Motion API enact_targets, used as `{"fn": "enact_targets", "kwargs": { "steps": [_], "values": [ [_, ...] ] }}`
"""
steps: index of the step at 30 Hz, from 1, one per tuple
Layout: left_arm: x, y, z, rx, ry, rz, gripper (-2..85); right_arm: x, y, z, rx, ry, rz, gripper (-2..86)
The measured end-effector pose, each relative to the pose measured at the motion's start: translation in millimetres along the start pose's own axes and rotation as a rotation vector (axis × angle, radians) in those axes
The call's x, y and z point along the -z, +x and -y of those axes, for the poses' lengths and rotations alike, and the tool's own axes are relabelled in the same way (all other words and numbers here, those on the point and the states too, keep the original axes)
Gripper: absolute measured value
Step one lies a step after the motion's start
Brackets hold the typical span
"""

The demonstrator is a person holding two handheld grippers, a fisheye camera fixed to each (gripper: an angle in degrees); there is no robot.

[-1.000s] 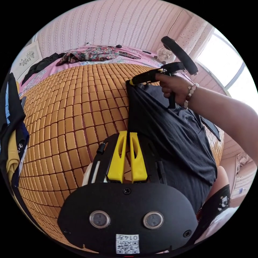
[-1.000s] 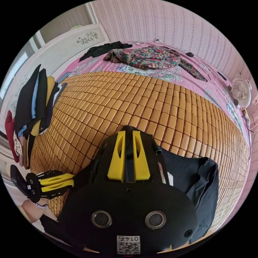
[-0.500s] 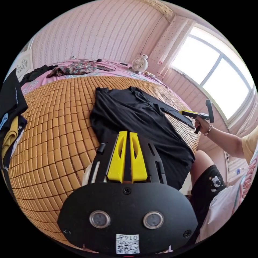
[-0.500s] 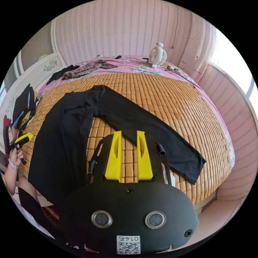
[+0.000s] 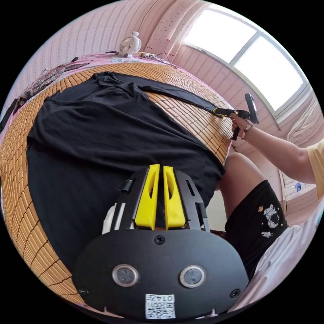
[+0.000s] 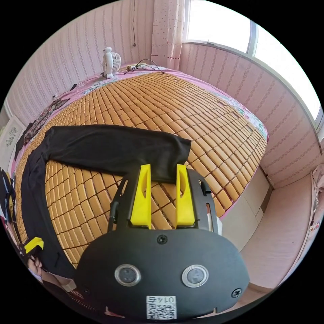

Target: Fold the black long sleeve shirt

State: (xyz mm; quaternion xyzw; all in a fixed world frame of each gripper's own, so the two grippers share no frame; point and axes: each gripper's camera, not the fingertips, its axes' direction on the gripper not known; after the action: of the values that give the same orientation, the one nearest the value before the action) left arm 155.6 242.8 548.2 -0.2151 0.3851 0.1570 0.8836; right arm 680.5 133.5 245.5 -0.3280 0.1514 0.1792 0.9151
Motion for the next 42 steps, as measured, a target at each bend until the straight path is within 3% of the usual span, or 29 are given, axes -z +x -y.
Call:
{"fn": "enact_targets", "kwargs": {
  "steps": [6,12,17,20,23,26,34,38,42],
  "values": [
    [1.4,-3.0,2.4,0.027,0.001,-0.006,-0.5,7.3,4.9,0.2,0.032,-0.017,0.127,2.5],
    [8.8,-18.3,-0.9,0.157,0.046,-0.075,-0.8,102.6,-29.9,41.8,0.174,0.267,0.594,1.7],
    [54.3,-22.4,-23.4,0.171,0.130,-0.110,-0.8,229.1,-124.9,2.6,0.697,0.530,1.062,2.8],
    [87.4,-22.4,-54.1,0.155,0.126,-0.097,-0.3,237.9,-185.6,-58.4,1.007,0.380,1.153,5.5],
    [109.5,-22.6,-89.4,0.167,0.077,-0.123,1.1,201.0,-230.4,-130.7,1.227,0.060,1.158,9.4],
    [125.0,-24.3,-115.2,0.188,0.032,-0.106,2.8,176.2,-240.2,-174.6,1.289,-0.102,1.102,11.1],
    [160.0,-97.5,-85.9,0.207,0.169,0.027,5.3,128.8,-229.8,-95.9,0.963,0.058,0.829,10.4],
    [167.9,-186.0,-7.8,0.230,0.300,0.046,6.2,69.7,-247.5,-15.8,0.723,0.097,0.632,9.4],
    [143.1,-275.5,81.5,0.310,0.276,0.088,7.9,15.5,-274.5,40.9,0.571,0.020,0.565,10.6]
  ]
}}
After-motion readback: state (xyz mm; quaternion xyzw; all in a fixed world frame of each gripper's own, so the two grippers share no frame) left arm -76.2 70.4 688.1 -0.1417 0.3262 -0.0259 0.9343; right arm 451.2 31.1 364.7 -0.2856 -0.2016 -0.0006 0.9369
